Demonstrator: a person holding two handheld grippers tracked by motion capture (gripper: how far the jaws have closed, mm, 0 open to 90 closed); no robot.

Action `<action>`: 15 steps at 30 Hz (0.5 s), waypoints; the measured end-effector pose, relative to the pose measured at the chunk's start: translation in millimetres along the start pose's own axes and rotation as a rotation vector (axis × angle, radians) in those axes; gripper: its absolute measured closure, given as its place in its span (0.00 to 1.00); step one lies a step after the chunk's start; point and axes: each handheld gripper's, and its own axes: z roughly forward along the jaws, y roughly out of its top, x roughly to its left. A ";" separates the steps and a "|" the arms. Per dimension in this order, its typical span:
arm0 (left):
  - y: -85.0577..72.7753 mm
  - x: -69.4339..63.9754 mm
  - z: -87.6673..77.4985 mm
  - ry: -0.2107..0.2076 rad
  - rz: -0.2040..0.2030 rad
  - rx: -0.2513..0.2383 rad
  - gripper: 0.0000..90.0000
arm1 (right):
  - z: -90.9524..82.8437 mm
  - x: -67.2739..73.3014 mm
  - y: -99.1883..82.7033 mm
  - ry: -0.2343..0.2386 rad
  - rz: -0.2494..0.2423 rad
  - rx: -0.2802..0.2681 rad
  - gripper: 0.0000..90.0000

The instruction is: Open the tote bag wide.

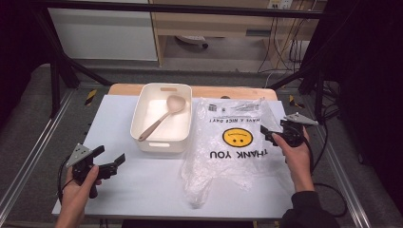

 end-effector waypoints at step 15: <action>-1.0 -1.3 -0.3 0.004 0.015 0.019 0.07 | 13.2 -40.5 -37.3 -0.123 0.037 0.157 0.18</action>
